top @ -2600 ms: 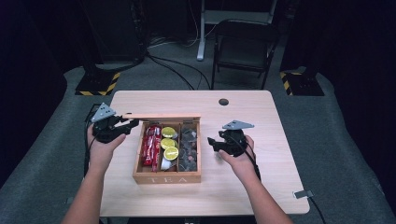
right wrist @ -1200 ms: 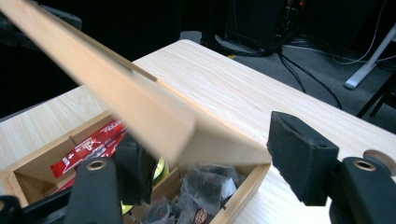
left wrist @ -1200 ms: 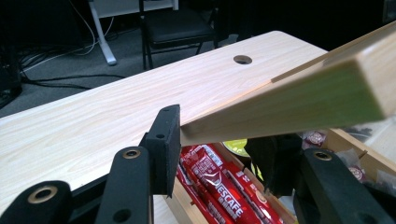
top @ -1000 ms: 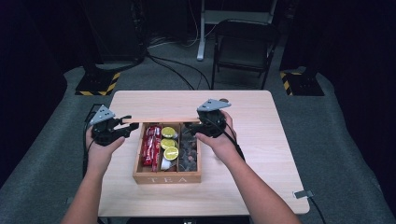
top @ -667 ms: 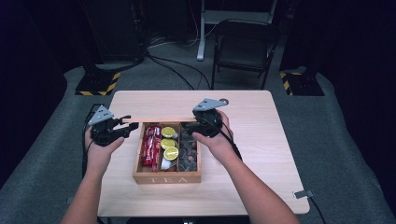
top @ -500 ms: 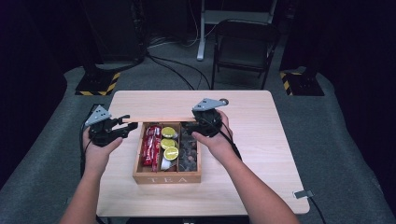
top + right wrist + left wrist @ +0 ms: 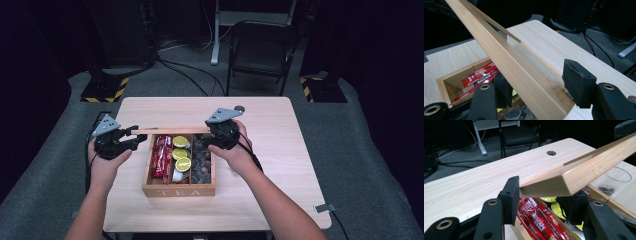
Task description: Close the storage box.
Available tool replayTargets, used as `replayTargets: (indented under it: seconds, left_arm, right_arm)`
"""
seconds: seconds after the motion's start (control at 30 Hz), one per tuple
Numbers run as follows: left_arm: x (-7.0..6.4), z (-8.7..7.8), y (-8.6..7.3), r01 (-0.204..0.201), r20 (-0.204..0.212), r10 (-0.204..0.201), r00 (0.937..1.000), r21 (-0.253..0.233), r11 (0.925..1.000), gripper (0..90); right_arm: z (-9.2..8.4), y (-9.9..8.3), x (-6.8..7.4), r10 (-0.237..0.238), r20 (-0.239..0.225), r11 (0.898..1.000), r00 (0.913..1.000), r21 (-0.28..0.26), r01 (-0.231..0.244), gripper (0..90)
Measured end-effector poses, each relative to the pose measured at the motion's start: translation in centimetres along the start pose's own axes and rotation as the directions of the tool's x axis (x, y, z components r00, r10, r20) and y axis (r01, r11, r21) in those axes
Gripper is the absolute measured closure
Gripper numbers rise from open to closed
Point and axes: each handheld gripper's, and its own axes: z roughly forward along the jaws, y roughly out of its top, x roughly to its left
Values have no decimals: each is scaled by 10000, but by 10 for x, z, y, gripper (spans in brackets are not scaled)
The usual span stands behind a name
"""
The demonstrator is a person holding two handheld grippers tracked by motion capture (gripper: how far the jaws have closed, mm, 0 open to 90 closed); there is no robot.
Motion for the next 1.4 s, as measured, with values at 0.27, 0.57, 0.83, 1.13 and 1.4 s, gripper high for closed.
replayTargets:
  seconds: [0.27,0.57,0.83,1.13,1.4]
  left_arm:
    - [-2,-4,-6,-102,226,98,9997,173,9998,515]
    - [-3,-6,-9,-370,227,365,9991,217,9991,516]
    - [-7,-8,-16,-724,242,717,9971,301,9969,515]
    - [-9,-10,-26,-757,357,745,9966,342,9965,506]
    - [-11,-11,-37,-754,482,736,9961,364,9965,487]
  right_arm:
    - [-6,-9,7,-238,-126,9997,9996,-89,237,440]
    - [-11,-12,8,-263,-388,9996,9989,-116,259,442]
    - [-13,-19,12,-491,-409,9987,9980,-140,486,442]
    - [-22,-28,18,-812,-249,9966,9964,-176,808,432]
    - [-35,-43,27,-792,-81,9966,9968,-252,789,410]
